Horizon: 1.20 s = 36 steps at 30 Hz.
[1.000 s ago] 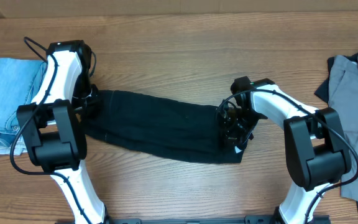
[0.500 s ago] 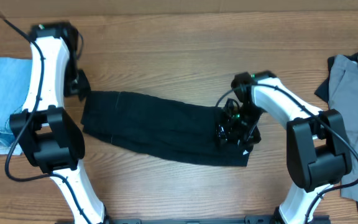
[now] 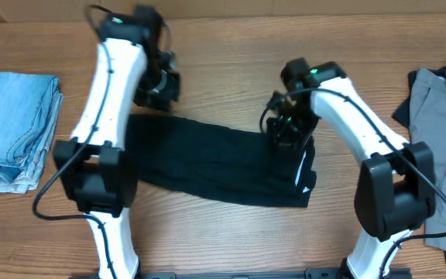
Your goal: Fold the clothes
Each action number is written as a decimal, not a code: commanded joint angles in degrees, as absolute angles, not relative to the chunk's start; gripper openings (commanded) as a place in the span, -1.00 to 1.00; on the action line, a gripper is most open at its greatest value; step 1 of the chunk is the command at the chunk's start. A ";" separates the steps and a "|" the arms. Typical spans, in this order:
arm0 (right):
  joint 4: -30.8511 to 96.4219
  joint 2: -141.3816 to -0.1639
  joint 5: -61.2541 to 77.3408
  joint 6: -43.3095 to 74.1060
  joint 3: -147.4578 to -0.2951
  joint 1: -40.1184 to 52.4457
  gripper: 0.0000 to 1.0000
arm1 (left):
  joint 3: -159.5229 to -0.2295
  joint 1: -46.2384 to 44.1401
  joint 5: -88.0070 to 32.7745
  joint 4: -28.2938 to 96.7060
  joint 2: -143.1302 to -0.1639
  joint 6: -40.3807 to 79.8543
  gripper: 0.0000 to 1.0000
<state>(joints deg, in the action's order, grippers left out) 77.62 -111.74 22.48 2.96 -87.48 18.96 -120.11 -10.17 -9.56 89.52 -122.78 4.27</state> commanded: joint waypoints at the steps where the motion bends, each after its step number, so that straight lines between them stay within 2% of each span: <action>1: 74.78 -110.91 26.13 0.95 -84.77 22.83 -0.92 | -113.80 -14.94 -16.56 88.25 -122.17 -2.17 -0.92; 7: 71.68 -110.91 30.02 -1.91 -82.78 25.12 -0.92 | -108.40 -19.00 -17.02 84.55 -122.17 -2.83 -0.92; 13: 64.42 -110.91 32.67 -1.91 -72.42 25.02 -0.92 | -96.33 -19.05 -18.20 78.78 -122.19 -1.69 -0.92; 23: 59.37 -111.02 21.37 -1.69 -63.88 24.12 -0.92 | -80.73 -14.63 -11.40 70.85 -122.23 3.31 -0.92; 26: 59.24 -111.02 17.96 -1.08 -61.32 19.77 -0.92 | -80.73 -13.89 -11.42 70.67 -122.23 3.40 -0.92; 31: 60.05 -111.00 14.70 4.78 -61.95 1.93 -0.92 | -81.60 -13.85 -9.78 71.09 -122.21 3.25 -0.92; 36: 56.45 -111.00 15.94 4.69 -65.19 -4.16 -0.92 | -88.07 -13.87 -10.02 69.82 -122.21 4.03 -0.92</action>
<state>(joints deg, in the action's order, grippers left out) 59.16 -110.72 26.70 3.66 -63.16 -1.50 -83.35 -15.44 -15.70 71.09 -122.67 2.07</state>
